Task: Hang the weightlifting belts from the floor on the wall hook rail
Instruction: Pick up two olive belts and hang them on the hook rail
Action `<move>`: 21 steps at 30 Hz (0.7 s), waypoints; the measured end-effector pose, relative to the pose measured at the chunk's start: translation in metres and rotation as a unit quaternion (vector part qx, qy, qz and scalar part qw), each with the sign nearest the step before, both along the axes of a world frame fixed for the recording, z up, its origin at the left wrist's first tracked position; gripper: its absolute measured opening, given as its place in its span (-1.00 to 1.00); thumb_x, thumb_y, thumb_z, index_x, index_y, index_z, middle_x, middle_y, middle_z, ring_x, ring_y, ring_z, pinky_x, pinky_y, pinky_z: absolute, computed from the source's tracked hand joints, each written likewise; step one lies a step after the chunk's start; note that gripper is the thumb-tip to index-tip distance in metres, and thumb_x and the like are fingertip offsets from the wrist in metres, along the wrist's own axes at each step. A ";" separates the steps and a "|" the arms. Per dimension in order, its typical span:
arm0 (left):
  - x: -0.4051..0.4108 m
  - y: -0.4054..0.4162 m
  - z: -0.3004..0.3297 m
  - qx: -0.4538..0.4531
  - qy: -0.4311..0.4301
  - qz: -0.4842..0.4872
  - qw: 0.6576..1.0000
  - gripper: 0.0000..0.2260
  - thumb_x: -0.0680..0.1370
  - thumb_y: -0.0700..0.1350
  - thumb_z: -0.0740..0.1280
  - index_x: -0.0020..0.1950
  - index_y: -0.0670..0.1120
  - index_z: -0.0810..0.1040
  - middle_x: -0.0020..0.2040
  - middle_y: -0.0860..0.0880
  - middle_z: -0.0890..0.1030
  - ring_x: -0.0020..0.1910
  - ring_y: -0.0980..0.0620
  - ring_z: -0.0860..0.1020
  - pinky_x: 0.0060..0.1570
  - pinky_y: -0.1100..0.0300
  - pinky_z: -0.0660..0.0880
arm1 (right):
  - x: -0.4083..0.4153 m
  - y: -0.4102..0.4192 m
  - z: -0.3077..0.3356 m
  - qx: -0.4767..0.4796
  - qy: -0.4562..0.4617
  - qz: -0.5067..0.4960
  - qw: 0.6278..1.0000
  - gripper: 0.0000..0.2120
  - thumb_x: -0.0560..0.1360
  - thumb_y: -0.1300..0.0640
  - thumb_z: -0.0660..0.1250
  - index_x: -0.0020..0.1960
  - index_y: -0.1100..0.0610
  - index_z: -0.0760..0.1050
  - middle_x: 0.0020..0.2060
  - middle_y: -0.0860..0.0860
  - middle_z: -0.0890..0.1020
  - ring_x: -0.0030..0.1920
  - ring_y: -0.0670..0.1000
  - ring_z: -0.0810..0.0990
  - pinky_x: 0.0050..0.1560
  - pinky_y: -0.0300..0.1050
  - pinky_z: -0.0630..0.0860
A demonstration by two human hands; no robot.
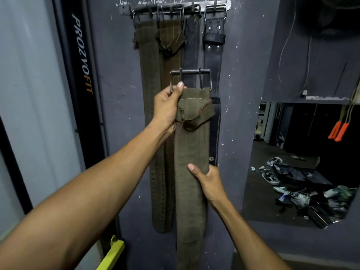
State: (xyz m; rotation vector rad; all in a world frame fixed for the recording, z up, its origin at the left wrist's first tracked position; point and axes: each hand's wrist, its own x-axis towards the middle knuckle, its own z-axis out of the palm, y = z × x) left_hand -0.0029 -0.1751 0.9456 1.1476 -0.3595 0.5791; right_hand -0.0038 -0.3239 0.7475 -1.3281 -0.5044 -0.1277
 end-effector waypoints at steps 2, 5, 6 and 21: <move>0.001 0.006 0.002 0.000 -0.003 0.001 1.000 -0.84 0.65 -0.10 0.37 -0.06 -0.14 0.65 -0.21 -0.11 0.72 -0.26 0.02 0.69 -0.15 0.12 0.66 | -0.003 0.001 -0.011 -0.014 0.012 0.030 0.999 -0.68 0.43 0.03 0.60 0.14 0.11 0.70 0.05 0.03 0.79 0.06 0.01 0.78 -0.04 -0.21 0.67; 0.001 0.015 0.010 0.003 -0.009 0.013 1.000 -0.84 0.65 -0.11 0.37 -0.07 -0.14 0.66 -0.24 -0.08 0.72 -0.26 0.03 0.69 -0.16 0.13 0.66 | -0.009 0.006 -0.038 -0.031 0.056 0.021 0.998 -0.80 0.49 0.21 0.57 0.10 0.12 0.70 0.01 0.05 0.80 0.05 0.06 0.78 -0.05 -0.18 0.67; 0.000 0.017 0.012 0.004 -0.011 0.016 1.000 -0.84 0.65 -0.11 0.37 -0.07 -0.14 0.65 -0.24 -0.08 0.72 -0.27 0.03 0.69 -0.17 0.14 0.66 | -0.011 0.009 -0.046 -0.021 0.071 0.007 0.997 -0.83 0.50 0.23 0.54 0.09 0.13 0.70 0.00 0.06 0.80 0.04 0.09 0.78 -0.06 -0.16 0.68; -0.006 0.047 0.014 -0.012 -0.005 0.030 0.999 -0.86 0.67 -0.13 0.33 0.05 -0.20 0.59 -0.15 -0.15 0.67 -0.25 0.03 0.67 -0.16 0.15 0.65 | 0.002 0.035 -0.009 0.003 0.039 0.059 0.997 -0.66 0.55 0.02 0.40 0.27 0.13 0.58 0.10 0.03 0.78 0.10 -0.02 0.75 0.03 -0.21 0.65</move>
